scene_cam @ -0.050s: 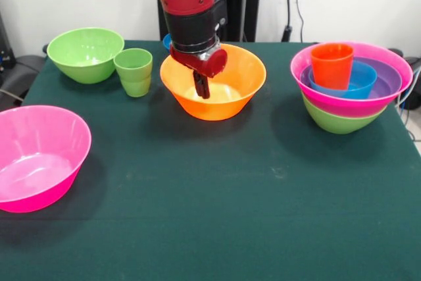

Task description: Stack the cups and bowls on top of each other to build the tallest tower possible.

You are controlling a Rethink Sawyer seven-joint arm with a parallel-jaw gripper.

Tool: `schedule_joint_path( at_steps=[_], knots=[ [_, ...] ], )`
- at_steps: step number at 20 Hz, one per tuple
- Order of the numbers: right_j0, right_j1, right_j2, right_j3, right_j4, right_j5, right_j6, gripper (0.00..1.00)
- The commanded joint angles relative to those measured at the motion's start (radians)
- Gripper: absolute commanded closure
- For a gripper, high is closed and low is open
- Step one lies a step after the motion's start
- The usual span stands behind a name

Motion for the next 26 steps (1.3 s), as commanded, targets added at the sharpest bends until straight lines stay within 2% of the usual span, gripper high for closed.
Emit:
schedule_joint_path(
  at_steps=[1,6,14,17,21,26],
  knots=[
    [0.046,0.070,0.010,-0.100,-0.067,-0.088,-0.012,1.00],
    [0.066,0.115,0.002,-0.149,-0.065,-0.118,-0.005,1.00],
    [0.114,0.127,-0.050,-0.172,-0.046,-0.100,0.024,1.00],
    [0.113,0.154,-0.045,-0.187,-0.042,-0.109,0.018,1.00],
    [0.112,0.175,-0.038,-0.230,-0.052,-0.125,-0.005,1.00],
    [0.082,0.186,0.008,-0.311,-0.082,-0.104,-0.087,1.00]
  ],
)
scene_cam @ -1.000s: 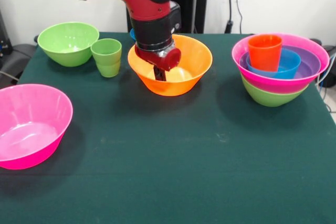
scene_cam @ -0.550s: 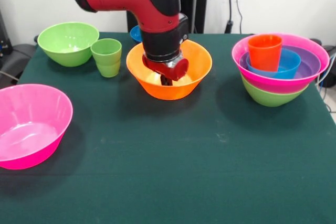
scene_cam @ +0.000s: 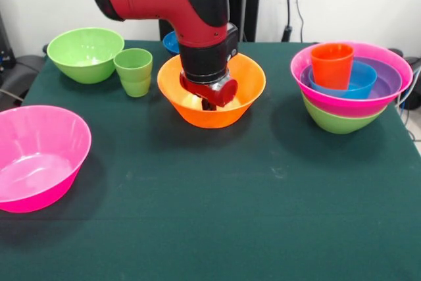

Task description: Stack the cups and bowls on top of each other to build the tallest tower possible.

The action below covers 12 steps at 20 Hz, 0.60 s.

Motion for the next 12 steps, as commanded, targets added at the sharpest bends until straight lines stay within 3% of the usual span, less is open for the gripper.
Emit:
schedule_joint_path(
  at_steps=[1,6,12],
  knots=[
    [-0.016,0.072,0.064,-0.194,-0.082,-0.047,-0.105,1.00],
    [-0.065,0.044,0.128,-0.236,-0.114,0.055,-0.222,1.00],
    [-0.093,0.042,0.185,-0.278,-0.137,0.140,-0.288,1.00]
  ],
)
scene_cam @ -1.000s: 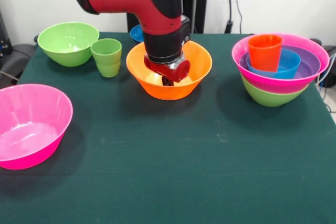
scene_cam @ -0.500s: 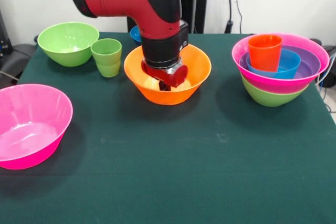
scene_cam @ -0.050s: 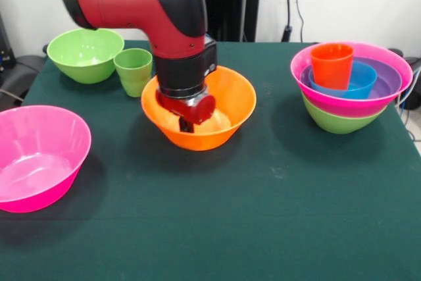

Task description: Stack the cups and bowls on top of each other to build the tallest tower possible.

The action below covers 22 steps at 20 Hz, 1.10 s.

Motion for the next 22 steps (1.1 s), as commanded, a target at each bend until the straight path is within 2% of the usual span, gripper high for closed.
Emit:
schedule_joint_path(
  at_steps=[1,8,14,22],
  knots=[
    [-0.028,0.024,0.146,-0.155,-0.081,0.135,-0.302,1.00],
    [-0.065,0.054,0.222,-0.200,-0.129,0.174,-0.355,1.00],
    [-0.088,0.112,0.291,-0.264,-0.161,0.191,-0.406,1.00],
    [-0.086,0.154,0.317,-0.278,-0.158,0.159,-0.391,1.00]
  ],
)
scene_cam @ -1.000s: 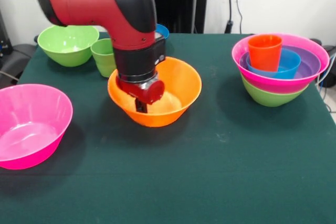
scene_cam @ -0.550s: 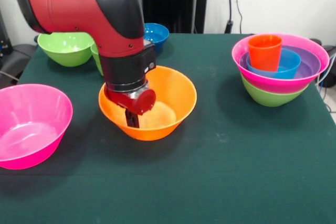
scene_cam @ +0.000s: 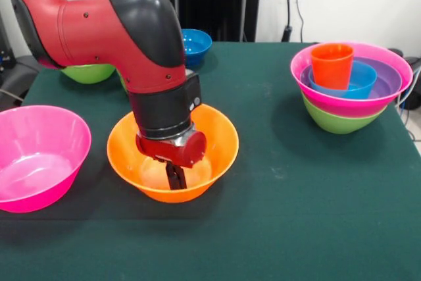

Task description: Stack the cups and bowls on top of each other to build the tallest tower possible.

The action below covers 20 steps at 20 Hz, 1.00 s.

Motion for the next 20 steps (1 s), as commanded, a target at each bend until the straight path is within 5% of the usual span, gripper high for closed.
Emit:
schedule_joint_path(
  at_steps=[1,13,14,20],
  knots=[
    [0.018,0.068,0.094,-0.050,-0.063,0.040,-0.223,1.00],
    [0.038,0.096,0.089,-0.066,-0.069,0.005,-0.175,1.00],
    [0.040,0.094,0.085,-0.064,-0.073,-0.007,-0.166,0.00],
    [0.040,0.068,0.067,-0.040,-0.060,0.051,-0.166,0.00]
  ],
)
